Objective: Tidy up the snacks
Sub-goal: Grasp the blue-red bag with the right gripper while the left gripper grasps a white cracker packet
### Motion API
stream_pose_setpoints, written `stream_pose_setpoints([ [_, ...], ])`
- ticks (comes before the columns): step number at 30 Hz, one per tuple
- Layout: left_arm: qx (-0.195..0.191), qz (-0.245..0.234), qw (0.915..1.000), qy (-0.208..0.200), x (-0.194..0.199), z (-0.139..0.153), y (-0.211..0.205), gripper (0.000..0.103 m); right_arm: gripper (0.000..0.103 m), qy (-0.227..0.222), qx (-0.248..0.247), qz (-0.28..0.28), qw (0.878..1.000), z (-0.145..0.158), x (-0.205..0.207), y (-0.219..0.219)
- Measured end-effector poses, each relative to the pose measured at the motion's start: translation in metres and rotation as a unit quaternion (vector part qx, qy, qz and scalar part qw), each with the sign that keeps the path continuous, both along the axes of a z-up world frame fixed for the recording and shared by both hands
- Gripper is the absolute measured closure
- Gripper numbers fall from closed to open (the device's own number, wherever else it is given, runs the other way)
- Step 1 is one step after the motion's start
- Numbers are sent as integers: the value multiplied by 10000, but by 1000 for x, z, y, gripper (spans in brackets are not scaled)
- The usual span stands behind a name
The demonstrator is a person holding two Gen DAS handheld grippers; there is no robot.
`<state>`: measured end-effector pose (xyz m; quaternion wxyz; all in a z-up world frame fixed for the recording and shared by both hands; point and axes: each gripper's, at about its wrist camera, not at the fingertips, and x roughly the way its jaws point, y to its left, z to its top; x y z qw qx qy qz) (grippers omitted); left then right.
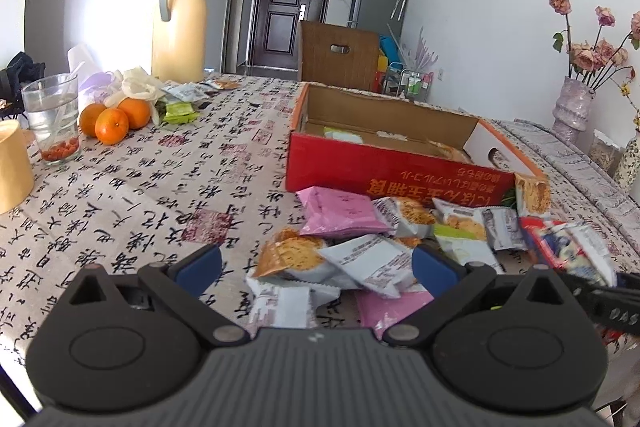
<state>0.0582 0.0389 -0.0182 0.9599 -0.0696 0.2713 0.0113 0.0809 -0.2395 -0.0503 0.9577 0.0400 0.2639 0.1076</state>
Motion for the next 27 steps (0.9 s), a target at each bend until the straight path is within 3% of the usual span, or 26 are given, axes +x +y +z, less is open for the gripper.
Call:
stream_pose_setpoints([
  [11, 192, 29, 9991, 380, -3, -17, 13, 3, 48, -32, 191, -58, 9998, -3, -1, -9],
  [19, 177, -133, 9978, 620, 4, -30, 10, 31, 48, -9, 225, -65, 9997, -4, -1, -10],
  [21, 167, -134, 9975, 668, 6, -32, 9, 44, 48, -1, 233, -63, 9997, -5, -1, -10],
  [22, 143, -147, 9974, 698, 6, -34, 10, 55, 48, -1, 234, -59, 9997, -5, -1, -10],
  [27, 127, -189, 9978, 618, 4, -32, 10, 62, 48, 8, 237, -48, 9997, -6, -1, -9],
])
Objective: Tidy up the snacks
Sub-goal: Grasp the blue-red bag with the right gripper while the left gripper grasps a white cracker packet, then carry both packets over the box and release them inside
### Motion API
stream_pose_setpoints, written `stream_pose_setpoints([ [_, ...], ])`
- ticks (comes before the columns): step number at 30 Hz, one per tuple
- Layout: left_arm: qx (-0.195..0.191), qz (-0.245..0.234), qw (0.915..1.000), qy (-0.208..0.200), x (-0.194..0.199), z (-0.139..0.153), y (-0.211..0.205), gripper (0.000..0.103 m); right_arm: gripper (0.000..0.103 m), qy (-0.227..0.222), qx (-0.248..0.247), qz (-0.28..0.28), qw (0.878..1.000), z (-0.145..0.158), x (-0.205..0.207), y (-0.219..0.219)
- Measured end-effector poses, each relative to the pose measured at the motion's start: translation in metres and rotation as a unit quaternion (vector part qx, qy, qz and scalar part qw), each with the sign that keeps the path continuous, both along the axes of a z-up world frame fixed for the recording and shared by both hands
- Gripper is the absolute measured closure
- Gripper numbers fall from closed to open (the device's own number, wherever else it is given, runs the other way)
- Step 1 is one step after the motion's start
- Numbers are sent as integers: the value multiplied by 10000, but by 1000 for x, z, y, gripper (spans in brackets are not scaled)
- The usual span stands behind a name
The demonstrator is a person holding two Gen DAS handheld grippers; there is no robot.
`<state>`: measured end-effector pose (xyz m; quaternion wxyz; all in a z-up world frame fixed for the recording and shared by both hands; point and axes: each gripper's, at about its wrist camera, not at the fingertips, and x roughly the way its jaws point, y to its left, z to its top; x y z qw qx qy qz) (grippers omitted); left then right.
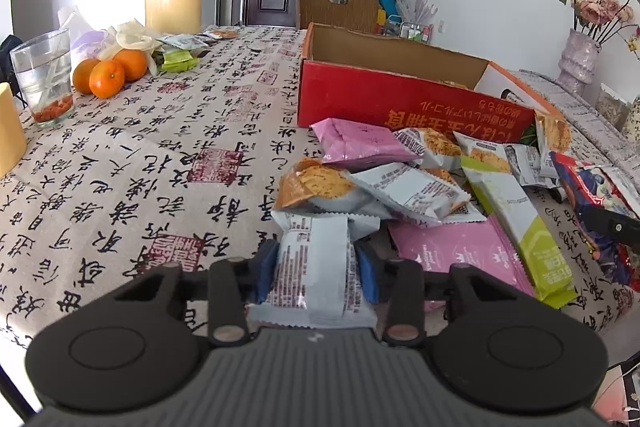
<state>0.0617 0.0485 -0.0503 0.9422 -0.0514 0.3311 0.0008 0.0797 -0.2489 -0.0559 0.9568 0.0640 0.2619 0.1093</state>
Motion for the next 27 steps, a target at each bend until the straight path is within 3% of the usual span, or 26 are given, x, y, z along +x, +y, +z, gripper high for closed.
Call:
stream_pose_setpoints([
  [12, -10, 67, 9998, -210, -13, 13, 2, 63, 48, -17, 19, 14, 10000, 1, -2, 1],
  [27, 34, -79, 9969, -778, -14, 51, -5, 62, 48, -180, 29, 59, 9998, 11, -1, 0],
])
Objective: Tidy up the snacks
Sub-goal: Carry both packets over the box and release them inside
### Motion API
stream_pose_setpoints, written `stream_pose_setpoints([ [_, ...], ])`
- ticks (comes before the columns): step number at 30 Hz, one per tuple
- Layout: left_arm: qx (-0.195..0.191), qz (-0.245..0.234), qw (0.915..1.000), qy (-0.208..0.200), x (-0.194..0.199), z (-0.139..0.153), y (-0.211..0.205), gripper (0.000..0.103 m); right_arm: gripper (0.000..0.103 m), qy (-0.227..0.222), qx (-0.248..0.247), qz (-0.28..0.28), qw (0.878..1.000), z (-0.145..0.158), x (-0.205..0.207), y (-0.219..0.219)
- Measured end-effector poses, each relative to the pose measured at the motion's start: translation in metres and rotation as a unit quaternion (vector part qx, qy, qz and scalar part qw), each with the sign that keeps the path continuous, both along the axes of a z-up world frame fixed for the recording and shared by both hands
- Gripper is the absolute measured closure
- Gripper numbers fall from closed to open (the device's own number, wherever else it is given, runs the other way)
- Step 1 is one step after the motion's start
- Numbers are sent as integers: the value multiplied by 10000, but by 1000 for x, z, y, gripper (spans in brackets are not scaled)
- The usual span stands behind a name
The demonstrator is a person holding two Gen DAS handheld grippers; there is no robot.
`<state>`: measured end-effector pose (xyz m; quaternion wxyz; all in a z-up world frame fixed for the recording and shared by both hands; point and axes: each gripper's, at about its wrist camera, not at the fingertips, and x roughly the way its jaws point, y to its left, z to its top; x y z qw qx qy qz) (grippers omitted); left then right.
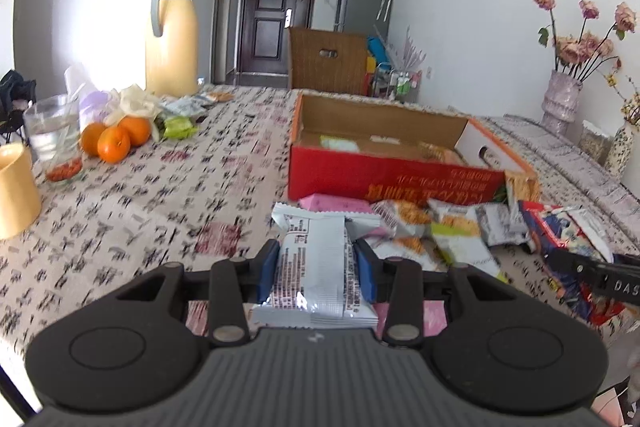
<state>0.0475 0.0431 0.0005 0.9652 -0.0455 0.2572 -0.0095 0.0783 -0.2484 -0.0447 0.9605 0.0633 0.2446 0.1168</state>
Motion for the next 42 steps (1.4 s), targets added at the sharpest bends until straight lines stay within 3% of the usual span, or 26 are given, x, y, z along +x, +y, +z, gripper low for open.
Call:
stream_pose_setpoints([
  [12, -11, -203, 9988, -450, 41, 35, -19, 62, 48, -392, 29, -4, 9992, 26, 31, 2],
  [28, -38, -270, 9980, -573, 131, 68, -44, 62, 48, -928, 63, -19, 9957, 82, 113, 11],
  [34, 131, -224, 9987, -436, 175, 72, -55, 62, 48, -758, 39, -53, 9971, 84, 156, 18],
  [42, 335, -122, 9994, 27, 229, 52, -65, 62, 48, -139, -188, -143, 9996, 61, 214, 28],
])
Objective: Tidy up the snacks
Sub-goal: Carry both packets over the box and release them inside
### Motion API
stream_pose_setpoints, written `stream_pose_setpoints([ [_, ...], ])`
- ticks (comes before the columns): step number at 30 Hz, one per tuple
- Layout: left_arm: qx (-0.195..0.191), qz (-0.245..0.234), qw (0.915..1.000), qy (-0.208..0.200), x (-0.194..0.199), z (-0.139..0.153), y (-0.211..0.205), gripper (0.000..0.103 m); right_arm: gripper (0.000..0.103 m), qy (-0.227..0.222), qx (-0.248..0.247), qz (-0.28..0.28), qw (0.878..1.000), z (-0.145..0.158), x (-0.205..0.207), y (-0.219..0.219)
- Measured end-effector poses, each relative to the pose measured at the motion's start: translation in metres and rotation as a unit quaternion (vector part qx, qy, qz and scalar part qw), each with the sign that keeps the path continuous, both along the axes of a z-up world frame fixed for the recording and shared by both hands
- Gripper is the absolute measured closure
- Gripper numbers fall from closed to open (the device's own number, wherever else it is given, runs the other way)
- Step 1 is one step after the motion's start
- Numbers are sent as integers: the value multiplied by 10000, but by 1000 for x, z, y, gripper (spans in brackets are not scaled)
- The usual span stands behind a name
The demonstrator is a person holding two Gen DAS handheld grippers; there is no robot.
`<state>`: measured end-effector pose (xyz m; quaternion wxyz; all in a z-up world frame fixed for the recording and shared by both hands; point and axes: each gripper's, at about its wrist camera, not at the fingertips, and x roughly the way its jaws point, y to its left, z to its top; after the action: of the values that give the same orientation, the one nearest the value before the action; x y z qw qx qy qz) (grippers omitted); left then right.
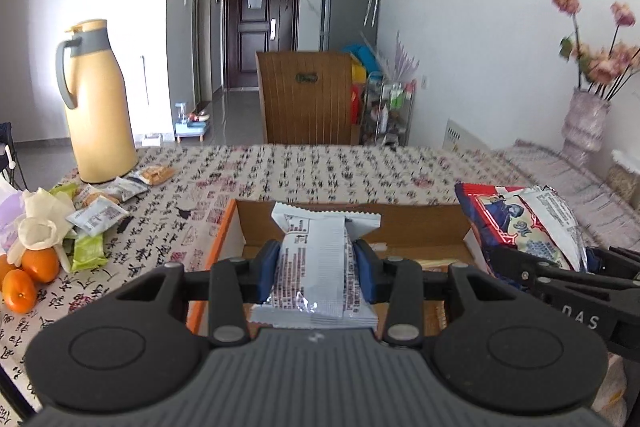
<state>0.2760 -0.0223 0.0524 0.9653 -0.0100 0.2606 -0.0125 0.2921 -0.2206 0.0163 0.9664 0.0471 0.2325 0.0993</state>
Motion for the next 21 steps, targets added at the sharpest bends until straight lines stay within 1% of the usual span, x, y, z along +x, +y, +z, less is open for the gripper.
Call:
stream_pose_setpoints([
  [3, 67, 35, 9998, 194, 15, -12, -3, 62, 48, 295, -88, -20, 9995, -13, 17, 4],
  [6, 125, 75, 9992, 380, 27, -25, -5, 62, 48, 465, -196, -16, 9987, -24, 28, 11],
  [10, 191, 121, 9981, 571, 35, -40, -6, 62, 48, 621, -274, -38, 9977, -33, 35, 14],
  [14, 220, 144, 9973, 679, 37, -47, -5, 62, 46, 716, -290, -20, 9970, -37, 36, 13],
  [15, 223, 188, 9972, 692, 37, -48, -4, 58, 46, 722, -283, -21, 9970, -38, 36, 12],
  [16, 214, 215, 9971, 692, 36, -49, -3, 47, 46, 720, -276, -32, 9970, -37, 34, 11],
  [17, 197, 232, 9973, 668, 35, -49, -2, 40, 42, 713, -250, -19, 9971, -36, 33, 10],
  [18, 187, 258, 9974, 642, 34, -48, -1, 24, 36, 694, -227, -17, 9973, -35, 31, 8],
  [19, 173, 293, 9977, 583, 33, -46, 1, 16, 32, 671, -221, -27, 9975, -34, 30, 8],
  [20, 172, 308, 9980, 523, 30, -45, 2, 15, 21, 648, -217, -32, 9977, -34, 28, 7],
  [21, 170, 314, 9982, 484, 29, -43, 3, 11, 12, 623, -207, -29, 9978, -33, 27, 6],
])
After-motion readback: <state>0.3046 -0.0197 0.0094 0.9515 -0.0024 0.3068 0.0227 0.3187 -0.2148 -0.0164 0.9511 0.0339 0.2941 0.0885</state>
